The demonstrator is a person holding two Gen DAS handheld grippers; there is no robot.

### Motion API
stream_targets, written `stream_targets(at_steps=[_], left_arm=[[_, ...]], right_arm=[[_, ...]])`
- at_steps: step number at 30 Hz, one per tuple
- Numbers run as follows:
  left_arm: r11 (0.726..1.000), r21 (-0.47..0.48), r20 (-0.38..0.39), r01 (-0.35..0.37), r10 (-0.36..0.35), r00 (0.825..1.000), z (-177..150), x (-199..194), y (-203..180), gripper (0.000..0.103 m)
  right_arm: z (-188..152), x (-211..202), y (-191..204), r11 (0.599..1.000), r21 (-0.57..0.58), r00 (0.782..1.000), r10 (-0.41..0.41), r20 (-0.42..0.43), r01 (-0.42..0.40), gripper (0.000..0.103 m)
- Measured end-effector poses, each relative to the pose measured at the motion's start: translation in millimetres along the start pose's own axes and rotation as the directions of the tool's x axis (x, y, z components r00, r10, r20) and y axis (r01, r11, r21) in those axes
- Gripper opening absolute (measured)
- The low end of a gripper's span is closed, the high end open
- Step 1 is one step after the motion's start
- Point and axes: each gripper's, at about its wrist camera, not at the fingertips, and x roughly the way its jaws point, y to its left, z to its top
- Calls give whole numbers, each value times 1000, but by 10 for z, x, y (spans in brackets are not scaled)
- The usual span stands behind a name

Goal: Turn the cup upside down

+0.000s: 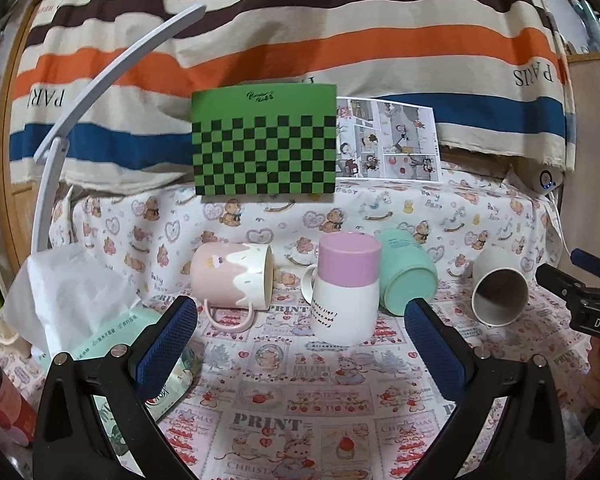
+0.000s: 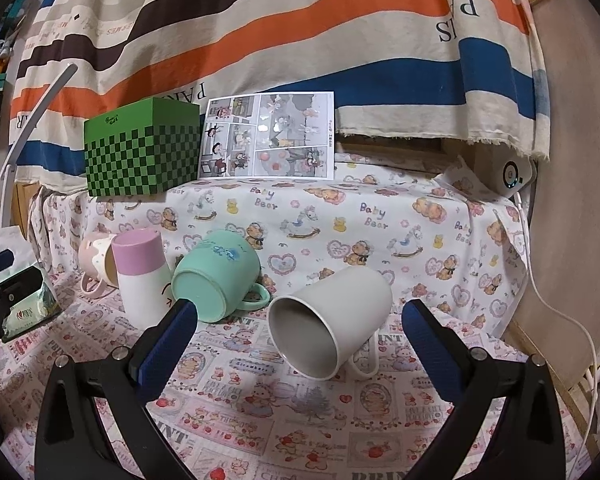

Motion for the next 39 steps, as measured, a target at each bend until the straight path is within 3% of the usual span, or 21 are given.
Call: stream_targets(at_steps=[14, 25, 39], left_arm=[[1000, -2, -1, -2, 2, 1000, 1, 1, 0, 103], [1000, -6, -10, 2, -2, 1000, 2, 17, -10, 103], [1000, -8, 0, -3, 3, 1000, 1, 1, 10, 103]], right_arm=[[-6, 6, -5, 999, 32, 1000, 18, -10, -18, 103], [-6, 18, 55, 997, -72, 1000, 4, -17, -5, 103], [-18, 8, 27, 1000, -30, 1000, -2, -1, 2, 103]])
